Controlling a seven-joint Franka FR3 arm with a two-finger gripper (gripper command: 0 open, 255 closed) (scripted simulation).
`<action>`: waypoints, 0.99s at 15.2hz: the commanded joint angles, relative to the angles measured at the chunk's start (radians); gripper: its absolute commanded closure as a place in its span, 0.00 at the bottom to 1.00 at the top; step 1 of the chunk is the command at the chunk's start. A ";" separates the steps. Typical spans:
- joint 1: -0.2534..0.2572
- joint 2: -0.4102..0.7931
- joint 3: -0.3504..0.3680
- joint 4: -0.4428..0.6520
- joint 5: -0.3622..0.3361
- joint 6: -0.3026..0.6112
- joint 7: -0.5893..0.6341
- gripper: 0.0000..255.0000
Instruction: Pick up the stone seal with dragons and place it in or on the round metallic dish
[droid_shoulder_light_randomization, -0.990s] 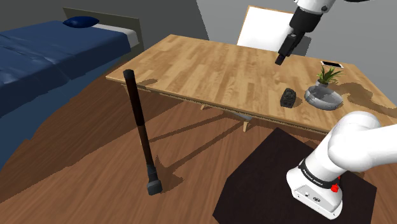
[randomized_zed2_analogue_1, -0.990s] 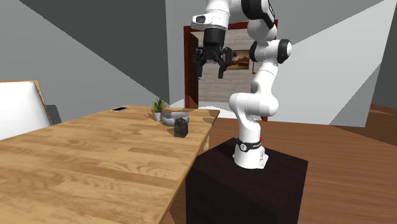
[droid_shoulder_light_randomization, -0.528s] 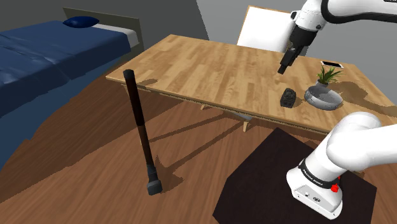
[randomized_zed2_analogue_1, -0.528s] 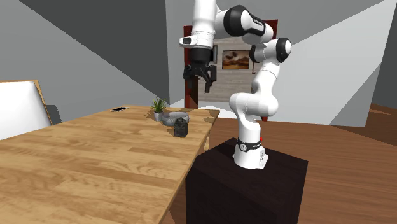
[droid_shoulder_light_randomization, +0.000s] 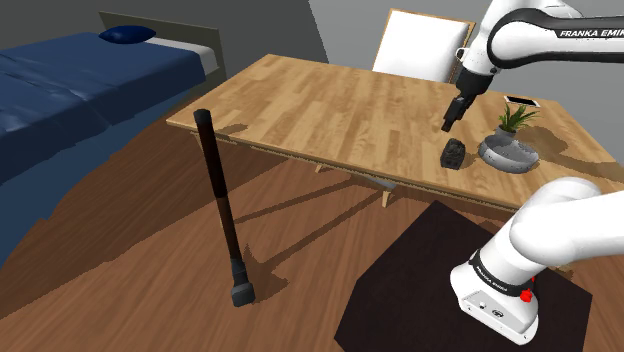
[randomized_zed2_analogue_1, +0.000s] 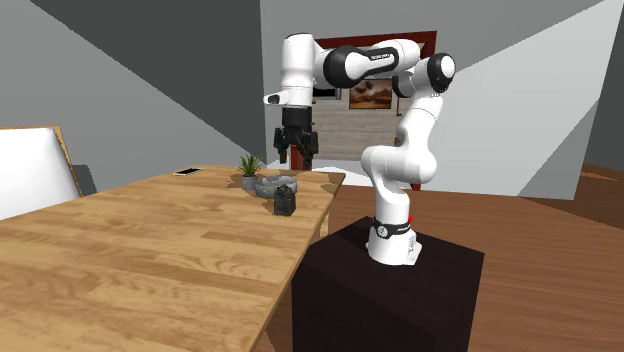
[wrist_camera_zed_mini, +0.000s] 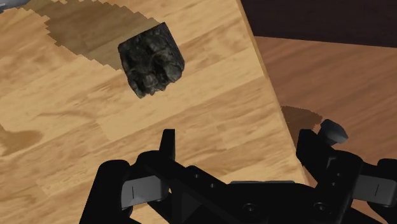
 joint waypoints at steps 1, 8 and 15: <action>-0.018 0.036 -0.043 -0.010 -0.027 0.039 -0.031 0.00; -0.059 0.152 -0.161 -0.043 -0.093 0.171 -0.106 0.00; -0.063 0.193 -0.190 -0.104 -0.110 0.273 -0.105 0.00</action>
